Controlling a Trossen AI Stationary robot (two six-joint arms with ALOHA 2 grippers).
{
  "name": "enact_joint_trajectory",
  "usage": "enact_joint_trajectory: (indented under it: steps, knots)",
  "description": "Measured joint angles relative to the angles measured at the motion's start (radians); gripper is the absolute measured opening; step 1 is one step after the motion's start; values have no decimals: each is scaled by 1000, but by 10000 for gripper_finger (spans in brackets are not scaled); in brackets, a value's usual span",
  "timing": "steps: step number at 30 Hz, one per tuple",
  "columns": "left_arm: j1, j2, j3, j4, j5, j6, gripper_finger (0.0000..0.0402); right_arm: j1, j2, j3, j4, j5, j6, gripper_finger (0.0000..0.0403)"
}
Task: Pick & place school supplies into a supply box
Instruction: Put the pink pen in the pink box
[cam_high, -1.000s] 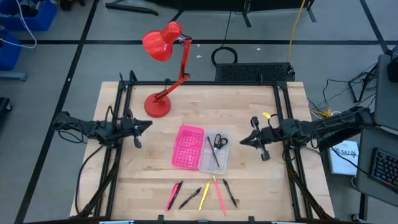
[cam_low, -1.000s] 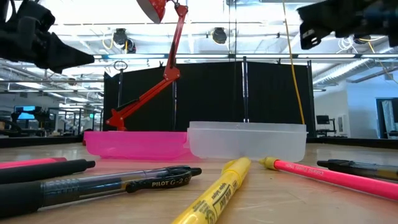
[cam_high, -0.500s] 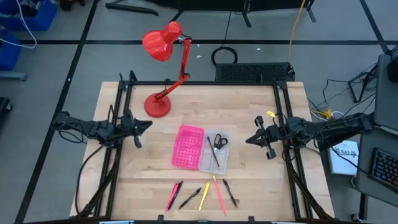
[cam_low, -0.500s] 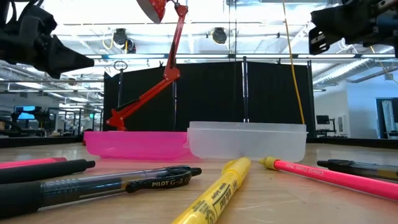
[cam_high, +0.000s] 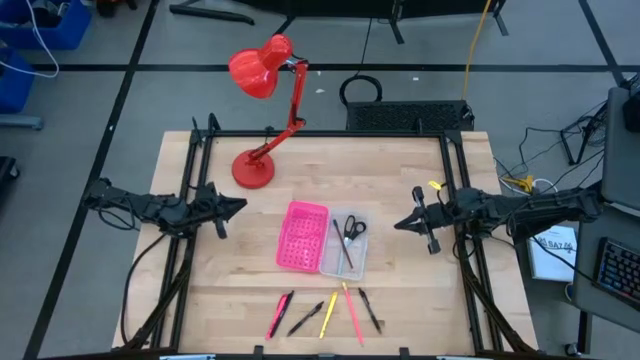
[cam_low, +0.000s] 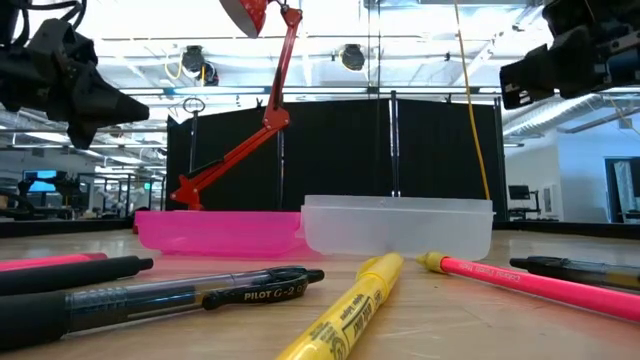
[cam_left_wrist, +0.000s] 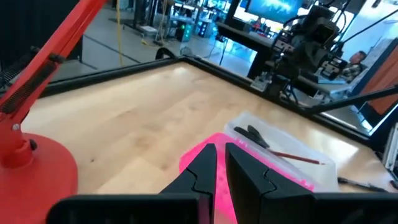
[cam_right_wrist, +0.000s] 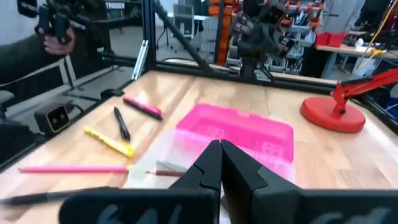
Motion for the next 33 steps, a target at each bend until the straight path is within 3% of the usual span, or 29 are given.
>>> enact_joint_trajectory:
  steps: [5,10,16,19,22,26,33]
  knots:
    - [0,26,0,0,-6,3,40,0,-50,0,-11,-2,-7,0]
    - [1,48,0,2,-16,1,40,-2,-198,0,-138,-3,-3,0]
    - [1,89,0,4,-34,-143,39,0,-322,0,-199,-3,19,0]
    - [0,148,0,24,50,-235,25,0,-329,0,-177,1,0,0]
    - [-20,281,19,97,107,-294,6,0,-329,0,-175,2,-20,0]
    - [-68,531,135,86,98,-380,4,0,-329,0,-175,3,-61,0]
    - [-173,1038,506,-197,110,-682,3,0,-329,0,-175,3,-63,0]
